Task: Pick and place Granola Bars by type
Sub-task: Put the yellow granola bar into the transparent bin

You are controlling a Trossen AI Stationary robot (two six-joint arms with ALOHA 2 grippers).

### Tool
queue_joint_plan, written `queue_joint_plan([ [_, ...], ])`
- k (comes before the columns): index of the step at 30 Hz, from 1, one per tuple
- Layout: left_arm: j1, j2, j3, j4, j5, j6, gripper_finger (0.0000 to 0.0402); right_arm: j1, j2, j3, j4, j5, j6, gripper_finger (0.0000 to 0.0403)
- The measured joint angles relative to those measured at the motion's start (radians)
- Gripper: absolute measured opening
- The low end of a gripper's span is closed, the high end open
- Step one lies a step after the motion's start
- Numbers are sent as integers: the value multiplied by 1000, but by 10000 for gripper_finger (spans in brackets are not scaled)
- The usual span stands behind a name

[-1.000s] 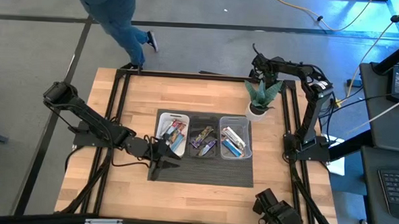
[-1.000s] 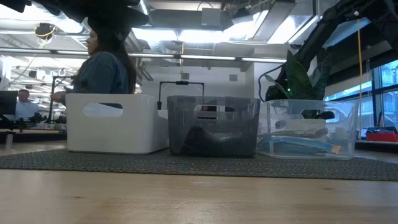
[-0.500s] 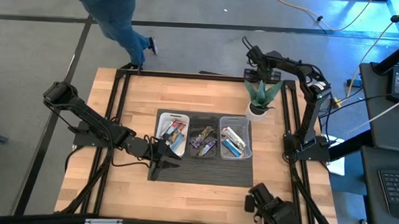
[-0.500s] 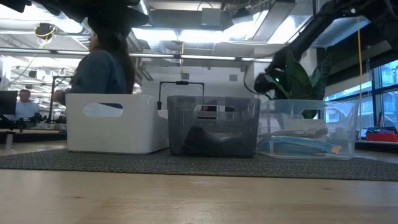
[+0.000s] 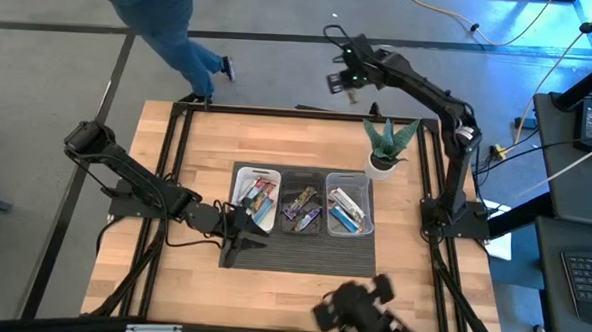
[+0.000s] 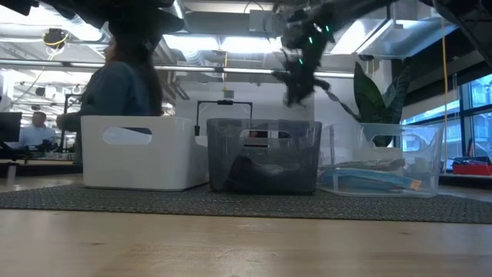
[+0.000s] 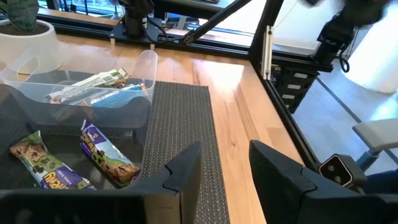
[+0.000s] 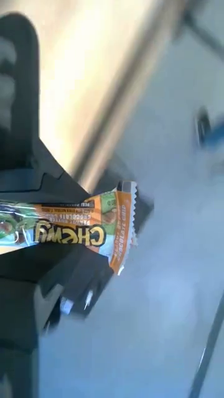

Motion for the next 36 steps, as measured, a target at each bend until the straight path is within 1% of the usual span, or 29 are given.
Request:
queue_joint_plan([
  [3, 0, 0, 0, 0, -1, 0, 128, 82, 0, 92, -77, -93, -31, 95],
  [5, 0, 0, 0, 0, -1, 0, 128, 147, 0, 139, -152, -135, -33, 95],
  [8, 0, 0, 0, 0, -1, 0, 128, 251, 0, 179, -307, -148, -24, 95],
  [11, 0, 0, 0, 0, -1, 0, 128, 363, 1, 182, -479, -148, 27, 96],
  [13, 0, 0, 0, 0, -1, 0, 128, 445, -1, 159, -569, -129, 81, 96],
  [14, 0, 0, 0, 0, -1, 0, 128, 489, -1, 140, -609, -103, 120, 96],
  [15, 0, 0, 0, 0, -1, 0, 128, 531, 0, 122, -652, -70, 171, 96],
  [17, 0, 0, 0, 0, -1, 0, 128, 621, 2, 69, -707, 32, 269, 96],
  [19, 0, 0, 0, 1, -1, 0, 128, 704, -2, 0, -684, 110, 321, 96],
  [22, 0, 0, 0, 3, -1, 0, 128, 790, -5, -104, -652, 117, 387, 96],
  [24, 0, 0, 0, 4, 0, 0, 128, 826, -5, -187, -618, 121, 433, 96],
  [27, 0, 0, 0, 3, 0, 0, 128, 855, -4, -295, -598, 124, 520, 96],
  [30, 0, 0, 0, 1, 0, 0, 128, 859, -3, -396, -516, 153, 576, 96],
  [33, 0, 0, 0, 1, 1, 0, 128, 857, -5, -456, -469, 163, 604, 96],
  [36, 0, 0, 0, 1, 1, 0, 128, 858, -4, -482, -417, 160, 602, 96],
])
